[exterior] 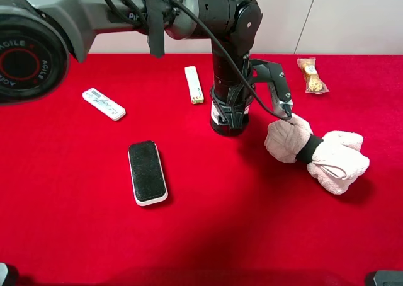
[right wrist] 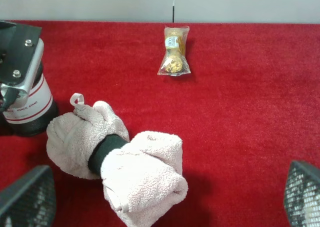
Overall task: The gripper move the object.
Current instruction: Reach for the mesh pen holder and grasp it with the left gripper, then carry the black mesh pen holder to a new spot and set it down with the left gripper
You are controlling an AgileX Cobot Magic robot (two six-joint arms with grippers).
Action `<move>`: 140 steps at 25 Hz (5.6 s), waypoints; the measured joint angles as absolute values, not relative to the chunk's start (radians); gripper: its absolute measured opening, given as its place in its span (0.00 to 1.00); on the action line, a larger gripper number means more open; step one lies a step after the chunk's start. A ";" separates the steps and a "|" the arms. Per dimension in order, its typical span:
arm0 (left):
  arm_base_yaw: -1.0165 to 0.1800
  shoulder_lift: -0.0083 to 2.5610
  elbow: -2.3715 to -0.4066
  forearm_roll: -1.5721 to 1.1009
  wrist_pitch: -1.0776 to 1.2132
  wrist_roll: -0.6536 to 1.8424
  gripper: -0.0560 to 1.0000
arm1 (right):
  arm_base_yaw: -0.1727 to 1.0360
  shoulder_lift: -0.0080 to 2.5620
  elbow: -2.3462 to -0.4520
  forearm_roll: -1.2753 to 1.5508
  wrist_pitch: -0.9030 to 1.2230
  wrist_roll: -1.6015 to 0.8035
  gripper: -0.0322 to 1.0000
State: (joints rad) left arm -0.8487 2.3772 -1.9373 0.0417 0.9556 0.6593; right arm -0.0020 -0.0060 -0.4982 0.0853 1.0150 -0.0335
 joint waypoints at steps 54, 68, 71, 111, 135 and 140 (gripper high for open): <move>-0.897 1.994 -1.870 0.096 1.188 0.199 0.11 | -0.002 -0.006 -0.498 0.085 1.014 -0.034 0.70; -0.899 1.756 -1.499 0.088 1.187 0.018 0.11 | -0.002 -0.006 -0.498 0.085 1.014 -0.034 0.70; -0.899 1.715 -1.432 0.088 1.187 0.000 0.11 | -0.002 -0.006 -0.498 0.085 1.014 -0.034 0.70; -0.899 1.528 -0.738 0.100 0.821 -0.198 0.11 | -0.002 -0.006 -0.498 0.085 1.014 -0.034 0.70; -0.899 1.528 -0.599 0.280 0.572 -0.424 0.11 | -0.002 -0.006 -0.498 0.085 1.015 -0.034 0.70; -0.899 1.528 -0.590 0.293 0.566 -0.448 0.12 | -0.002 -0.006 -0.498 0.085 1.014 -0.034 0.70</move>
